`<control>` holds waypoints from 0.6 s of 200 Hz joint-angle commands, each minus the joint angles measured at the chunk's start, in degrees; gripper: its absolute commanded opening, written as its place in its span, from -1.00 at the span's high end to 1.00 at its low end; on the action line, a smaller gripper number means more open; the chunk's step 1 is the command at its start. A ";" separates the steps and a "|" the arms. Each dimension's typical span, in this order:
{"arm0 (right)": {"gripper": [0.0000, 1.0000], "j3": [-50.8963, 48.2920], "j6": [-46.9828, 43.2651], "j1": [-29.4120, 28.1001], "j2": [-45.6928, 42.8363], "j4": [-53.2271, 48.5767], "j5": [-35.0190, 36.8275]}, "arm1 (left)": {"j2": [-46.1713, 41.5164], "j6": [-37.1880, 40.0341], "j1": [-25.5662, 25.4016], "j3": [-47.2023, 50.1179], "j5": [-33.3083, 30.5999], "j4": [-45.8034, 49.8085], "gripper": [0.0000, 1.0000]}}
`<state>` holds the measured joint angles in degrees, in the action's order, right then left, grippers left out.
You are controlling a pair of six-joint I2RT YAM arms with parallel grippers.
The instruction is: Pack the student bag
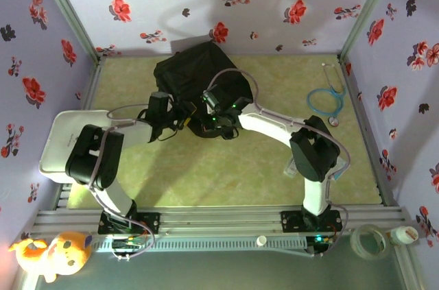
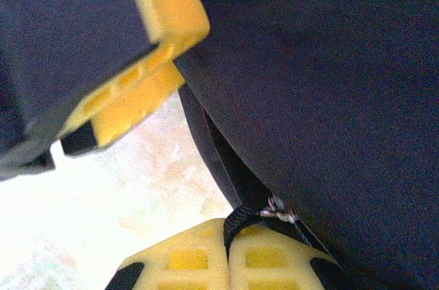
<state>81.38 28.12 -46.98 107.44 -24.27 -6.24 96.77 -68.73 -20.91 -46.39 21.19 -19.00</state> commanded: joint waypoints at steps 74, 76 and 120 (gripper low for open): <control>1.00 -12.13 11.91 4.03 -9.92 1.20 8.75 | 5.18 4.32 0.25 -5.15 -3.37 4.09 1.00; 1.00 -12.26 11.98 4.06 -10.03 1.22 8.77 | 5.18 4.42 0.30 -5.19 -3.42 4.20 1.00; 1.00 -15.70 14.19 5.54 -13.62 1.56 10.96 | 5.29 6.58 0.78 -5.69 -3.97 6.52 1.00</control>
<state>67.66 39.27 -43.07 97.19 -20.62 -0.78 101.03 -65.17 -21.39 -50.94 20.45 -14.90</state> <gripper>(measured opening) 0.044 0.044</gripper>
